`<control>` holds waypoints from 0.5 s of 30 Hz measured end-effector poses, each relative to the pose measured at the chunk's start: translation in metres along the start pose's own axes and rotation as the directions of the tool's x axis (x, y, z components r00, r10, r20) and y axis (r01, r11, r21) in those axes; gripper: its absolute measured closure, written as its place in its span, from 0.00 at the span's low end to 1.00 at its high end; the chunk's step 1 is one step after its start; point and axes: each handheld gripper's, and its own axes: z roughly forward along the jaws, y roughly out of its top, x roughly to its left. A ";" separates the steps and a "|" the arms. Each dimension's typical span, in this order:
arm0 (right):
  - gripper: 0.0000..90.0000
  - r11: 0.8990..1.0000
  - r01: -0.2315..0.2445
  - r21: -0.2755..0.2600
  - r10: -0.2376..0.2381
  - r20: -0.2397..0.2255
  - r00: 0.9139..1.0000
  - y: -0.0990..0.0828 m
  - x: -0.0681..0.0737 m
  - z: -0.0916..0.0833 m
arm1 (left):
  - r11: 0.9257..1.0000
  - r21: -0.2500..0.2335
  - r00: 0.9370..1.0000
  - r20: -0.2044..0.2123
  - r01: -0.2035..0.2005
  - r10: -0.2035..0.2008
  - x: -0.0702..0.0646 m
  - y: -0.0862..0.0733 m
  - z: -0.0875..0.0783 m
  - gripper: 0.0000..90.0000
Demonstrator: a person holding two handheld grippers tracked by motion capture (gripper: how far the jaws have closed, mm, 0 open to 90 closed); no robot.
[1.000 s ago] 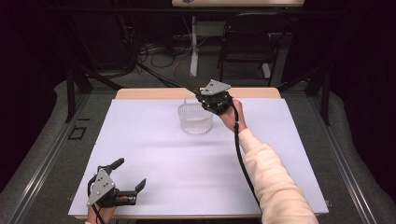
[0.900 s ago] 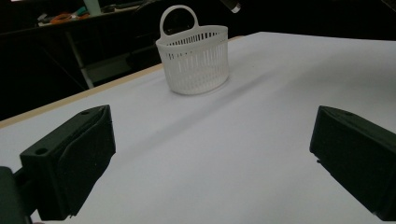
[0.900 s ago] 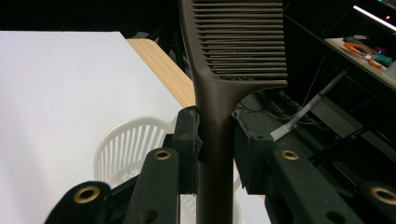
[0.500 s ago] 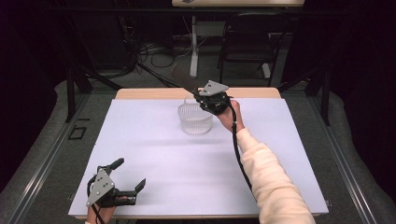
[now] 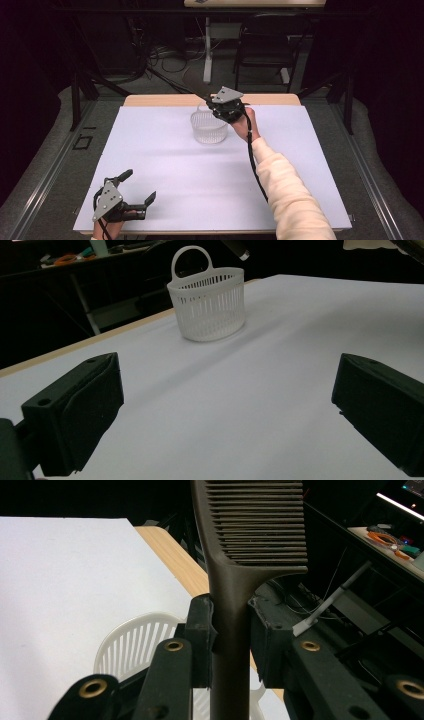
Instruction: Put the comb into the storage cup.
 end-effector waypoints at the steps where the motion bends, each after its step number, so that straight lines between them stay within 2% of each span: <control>1: 0.80 1.000 0.001 -0.002 -0.001 0.000 1.000 0.000 0.000 0.000 | 1.000 0.001 1.000 0.000 -0.001 0.001 0.000 0.000 0.000 0.00; 15: 0.80 1.000 0.007 -0.014 -0.007 -0.006 1.000 0.001 0.003 0.002 | 1.000 -0.001 1.000 -0.002 -0.002 0.002 0.000 0.000 -0.001 0.00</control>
